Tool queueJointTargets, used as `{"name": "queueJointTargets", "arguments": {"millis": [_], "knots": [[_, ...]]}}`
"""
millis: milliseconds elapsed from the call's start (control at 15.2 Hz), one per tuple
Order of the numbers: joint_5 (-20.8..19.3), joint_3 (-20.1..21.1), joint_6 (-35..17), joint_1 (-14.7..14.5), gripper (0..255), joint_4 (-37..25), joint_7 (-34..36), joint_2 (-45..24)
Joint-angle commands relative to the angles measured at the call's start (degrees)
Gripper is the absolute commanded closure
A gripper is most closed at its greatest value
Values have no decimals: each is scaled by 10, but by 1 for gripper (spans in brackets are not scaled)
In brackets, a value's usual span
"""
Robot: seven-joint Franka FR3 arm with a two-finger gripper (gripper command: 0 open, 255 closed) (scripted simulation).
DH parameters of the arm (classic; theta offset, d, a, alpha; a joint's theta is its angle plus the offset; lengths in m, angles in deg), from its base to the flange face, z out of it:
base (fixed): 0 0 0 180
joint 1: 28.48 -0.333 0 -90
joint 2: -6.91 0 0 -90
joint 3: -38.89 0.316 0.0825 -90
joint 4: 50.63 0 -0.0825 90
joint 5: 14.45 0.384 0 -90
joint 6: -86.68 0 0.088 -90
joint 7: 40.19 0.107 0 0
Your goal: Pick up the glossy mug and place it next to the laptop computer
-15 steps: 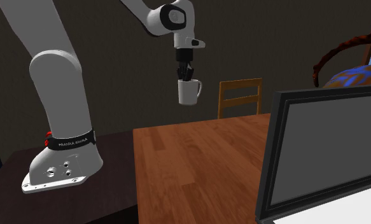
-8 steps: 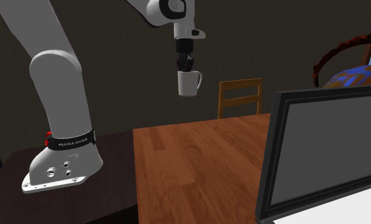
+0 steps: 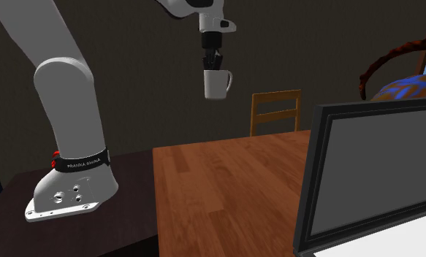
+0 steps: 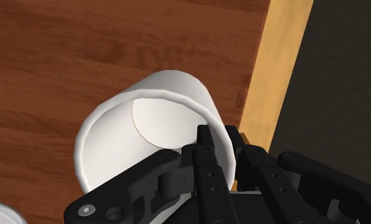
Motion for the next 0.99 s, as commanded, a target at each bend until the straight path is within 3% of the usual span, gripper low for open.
{"name": "queueJointTargets", "arguments": {"millis": [0, 924], "knots": [[0, 0, 17, 0, 255, -15, -1, 2], [1, -3, 125, 1, 255, -116, -6, 10]]}}
